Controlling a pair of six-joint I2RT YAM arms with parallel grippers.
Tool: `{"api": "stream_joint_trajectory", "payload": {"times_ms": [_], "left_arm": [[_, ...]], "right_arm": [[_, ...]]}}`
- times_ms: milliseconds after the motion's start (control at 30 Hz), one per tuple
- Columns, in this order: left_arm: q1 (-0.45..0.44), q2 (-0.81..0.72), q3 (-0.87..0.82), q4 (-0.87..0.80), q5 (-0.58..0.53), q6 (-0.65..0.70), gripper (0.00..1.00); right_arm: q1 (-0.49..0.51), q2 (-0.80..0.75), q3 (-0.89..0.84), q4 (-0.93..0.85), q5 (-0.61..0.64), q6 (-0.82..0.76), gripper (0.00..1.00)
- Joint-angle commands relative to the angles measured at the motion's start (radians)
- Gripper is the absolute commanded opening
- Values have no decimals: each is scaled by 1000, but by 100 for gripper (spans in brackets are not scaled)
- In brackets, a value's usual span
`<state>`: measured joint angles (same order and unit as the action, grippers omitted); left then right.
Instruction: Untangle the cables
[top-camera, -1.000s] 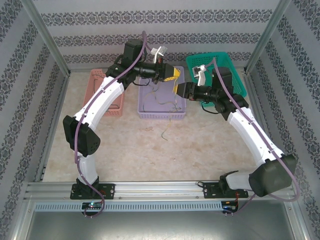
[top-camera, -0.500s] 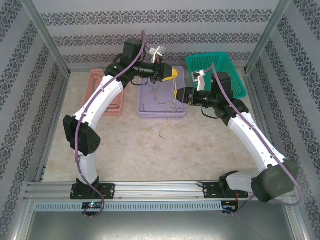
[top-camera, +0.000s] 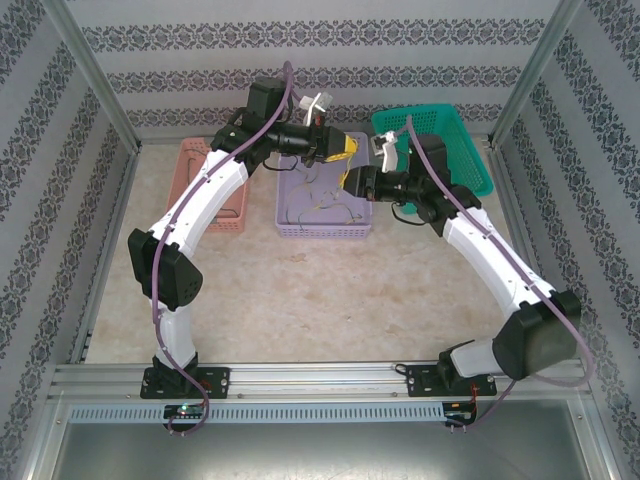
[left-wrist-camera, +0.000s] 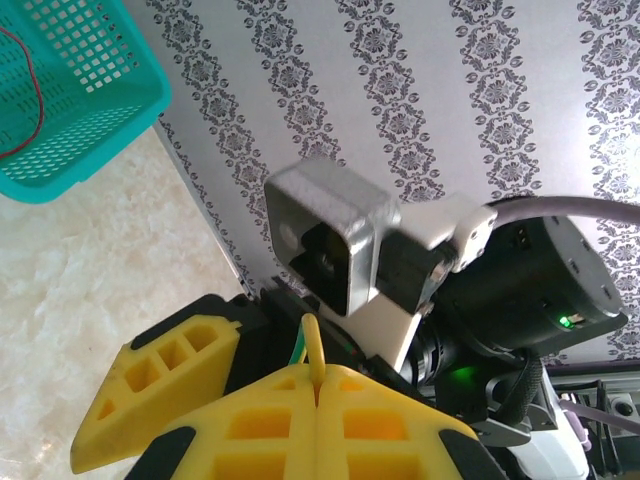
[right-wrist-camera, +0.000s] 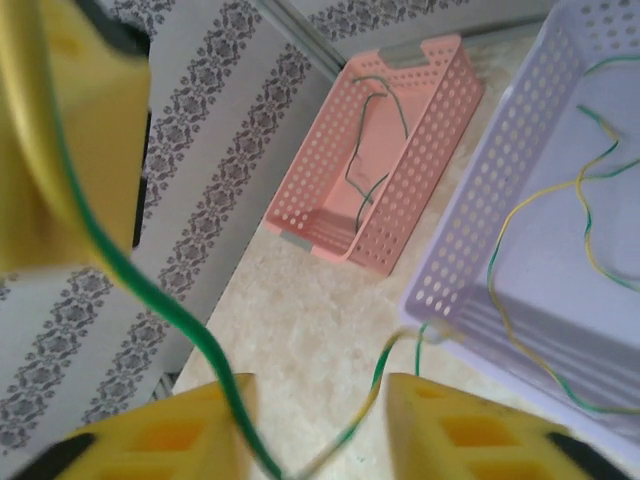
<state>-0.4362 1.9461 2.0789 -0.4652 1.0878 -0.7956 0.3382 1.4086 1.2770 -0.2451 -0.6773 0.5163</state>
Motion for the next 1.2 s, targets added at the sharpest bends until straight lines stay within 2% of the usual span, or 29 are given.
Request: {"api": "stream_joint_trajectory", "payload": {"times_ms": [0, 167, 200, 333, 500, 800, 1033, 1067, 1133, 1167], "left_arm": [[10, -31, -9, -32, 5, 28, 0], [10, -37, 30, -222, -45, 148, 0], [10, -39, 39, -264, -55, 174, 0], [10, -56, 36, -381, -85, 251, 0], [1, -69, 0, -442, -84, 313, 0], [-77, -84, -66, -510, -108, 385, 0], [-88, -96, -97, -534, -128, 405, 0], [-88, -96, -94, -537, -132, 404, 0], [-88, -95, -84, -535, -135, 392, 0], [-87, -95, -77, -524, -137, 379, 0]], "right_arm": [[-1, 13, 77, -37, 60, -72, 27], [5, -25, 119, -228, 238, -309, 1], [8, -38, 116, -265, 292, -365, 0], [13, -90, 84, -304, 496, -539, 0], [12, -92, 144, -315, 646, -690, 0], [12, -21, 284, -298, 771, -1011, 0], [-1, 35, 382, -296, 806, -1121, 0], [-3, 34, 384, -296, 799, -1119, 0], [-1, 22, 384, -304, 775, -1099, 24], [6, 11, 376, -306, 768, -1084, 32]]}}
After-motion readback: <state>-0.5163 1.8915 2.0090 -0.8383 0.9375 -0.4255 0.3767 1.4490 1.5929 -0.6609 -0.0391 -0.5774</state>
